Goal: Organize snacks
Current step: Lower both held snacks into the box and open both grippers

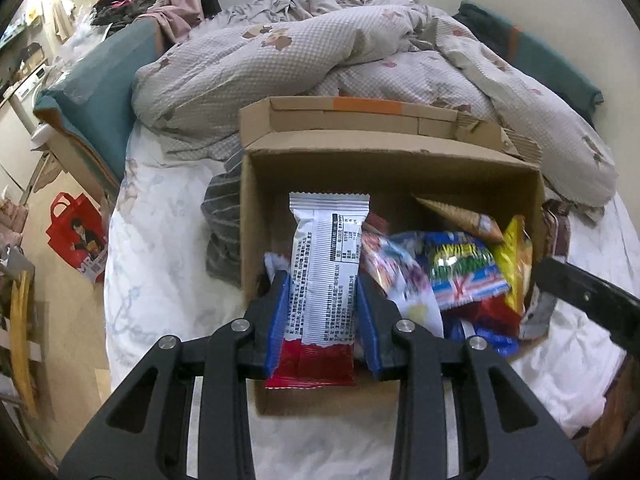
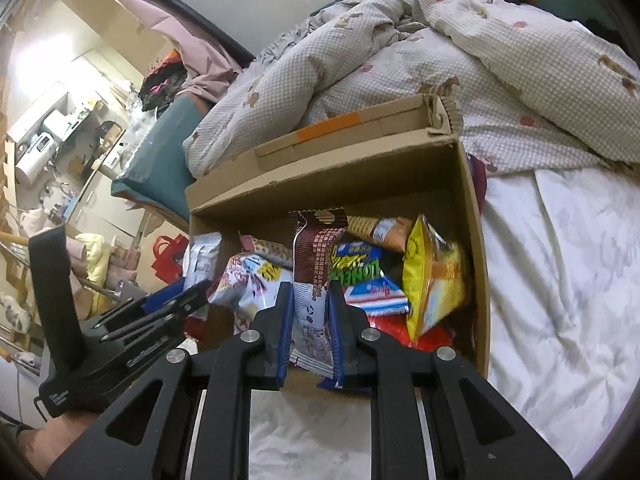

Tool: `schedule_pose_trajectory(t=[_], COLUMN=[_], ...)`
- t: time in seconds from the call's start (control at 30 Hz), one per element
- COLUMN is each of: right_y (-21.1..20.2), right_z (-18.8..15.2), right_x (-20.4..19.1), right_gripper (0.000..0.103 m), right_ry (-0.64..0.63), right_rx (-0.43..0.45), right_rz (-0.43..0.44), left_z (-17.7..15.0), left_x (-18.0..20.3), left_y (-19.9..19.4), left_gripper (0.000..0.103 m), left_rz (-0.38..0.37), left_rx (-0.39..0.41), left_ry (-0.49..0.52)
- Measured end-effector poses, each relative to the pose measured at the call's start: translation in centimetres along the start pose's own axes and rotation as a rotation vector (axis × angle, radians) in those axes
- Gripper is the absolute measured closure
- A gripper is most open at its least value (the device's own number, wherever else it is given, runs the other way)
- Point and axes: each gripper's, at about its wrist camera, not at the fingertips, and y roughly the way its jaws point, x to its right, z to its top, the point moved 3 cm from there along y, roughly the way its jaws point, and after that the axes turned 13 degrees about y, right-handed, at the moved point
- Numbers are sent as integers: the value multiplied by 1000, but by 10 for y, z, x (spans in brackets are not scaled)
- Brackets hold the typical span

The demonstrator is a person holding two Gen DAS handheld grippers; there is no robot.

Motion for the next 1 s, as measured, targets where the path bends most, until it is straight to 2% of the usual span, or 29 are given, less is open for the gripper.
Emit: schedule_pose_trajectory(t=[0.3,0.47,0.57,0.63,0.7,0.8,0.83,0.87,0.9,0.93,1.0], right_y=[23,33,34,35,36,33,33,31,29,27,20], right_z=[12,9,7,8,9,13,13,15,16,16,17], right_x=[2,-1,-4,-4,-1,6,6,7,8,8,6], right_gripper=[85,85,85,84,82,81,78,62,34,25,21], right_ry=[8,3,-12,-9,15,61,66,73,80,86,91], right_rx=[-27,-58,-58,-58,-56,-52,-50,-42,-34,-26,-3], right_rz=[-8,7,11,13,19,50,54,55,65,78,103], left_z=[16,18,18,18,18,17,16,15,14,13,11], left_x=[12,11,11,9,6,4,4,5,5,6,8], left_y=[27,19,14,12,9,5,3,0,-3,-6,-13], left_gripper=[74,73,72,65,48,31,30,28,28,28,28], left_rz=[1,45,26,18,21,17,18,18,17,24,38], left_rx=[-7,21,23,25,33,48,55,59,64,65,74], left_ry=[12,37,48,41,28,18,16,15,15,22,39])
